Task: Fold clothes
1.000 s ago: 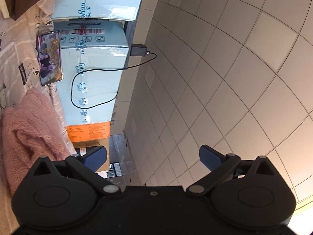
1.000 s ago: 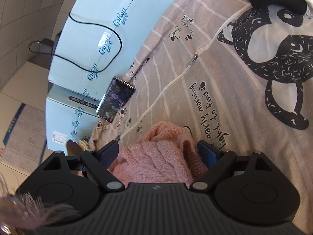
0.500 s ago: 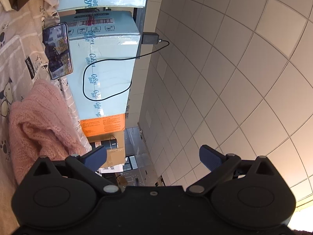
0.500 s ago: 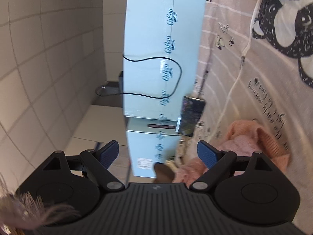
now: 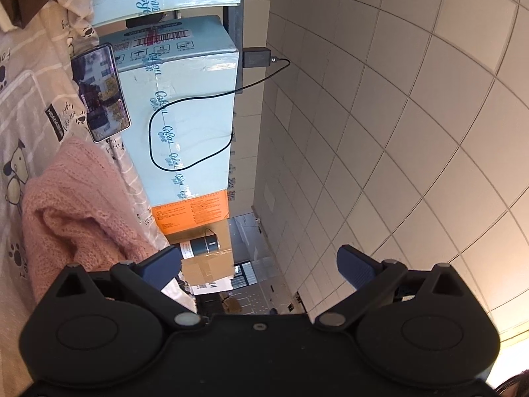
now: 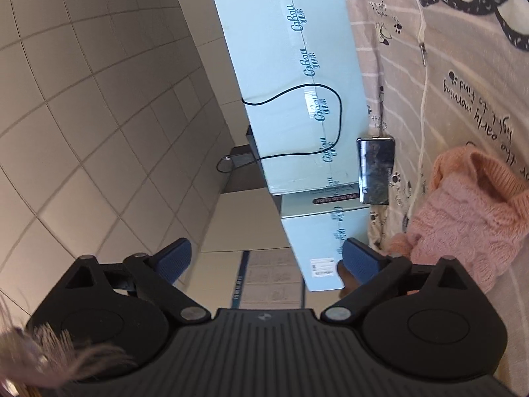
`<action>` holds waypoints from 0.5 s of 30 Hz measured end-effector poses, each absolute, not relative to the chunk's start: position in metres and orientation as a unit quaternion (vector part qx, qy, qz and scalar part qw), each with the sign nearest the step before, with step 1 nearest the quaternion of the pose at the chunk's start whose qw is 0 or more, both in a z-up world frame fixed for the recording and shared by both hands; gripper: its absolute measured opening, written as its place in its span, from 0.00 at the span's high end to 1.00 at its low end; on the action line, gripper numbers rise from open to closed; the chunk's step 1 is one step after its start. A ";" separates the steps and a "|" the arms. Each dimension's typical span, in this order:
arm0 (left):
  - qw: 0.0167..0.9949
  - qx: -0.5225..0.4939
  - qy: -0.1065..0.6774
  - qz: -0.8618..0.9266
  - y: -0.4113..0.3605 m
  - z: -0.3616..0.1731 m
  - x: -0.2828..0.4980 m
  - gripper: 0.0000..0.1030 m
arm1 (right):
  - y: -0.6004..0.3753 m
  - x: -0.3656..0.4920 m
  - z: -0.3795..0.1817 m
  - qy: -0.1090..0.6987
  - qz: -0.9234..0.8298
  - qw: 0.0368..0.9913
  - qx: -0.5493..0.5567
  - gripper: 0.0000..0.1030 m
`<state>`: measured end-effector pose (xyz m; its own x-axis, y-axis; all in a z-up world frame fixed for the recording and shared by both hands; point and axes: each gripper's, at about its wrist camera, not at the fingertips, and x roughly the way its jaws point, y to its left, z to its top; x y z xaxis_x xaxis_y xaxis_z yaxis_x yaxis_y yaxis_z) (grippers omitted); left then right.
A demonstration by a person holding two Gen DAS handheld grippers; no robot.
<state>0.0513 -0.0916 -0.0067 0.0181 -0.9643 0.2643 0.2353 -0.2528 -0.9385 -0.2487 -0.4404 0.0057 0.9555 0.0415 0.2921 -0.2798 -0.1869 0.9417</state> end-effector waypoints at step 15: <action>0.584 -0.423 0.307 -0.621 -0.103 0.015 0.022 0.00 | -0.426 -0.257 -0.013 -0.283 0.380 0.532 0.702 0.00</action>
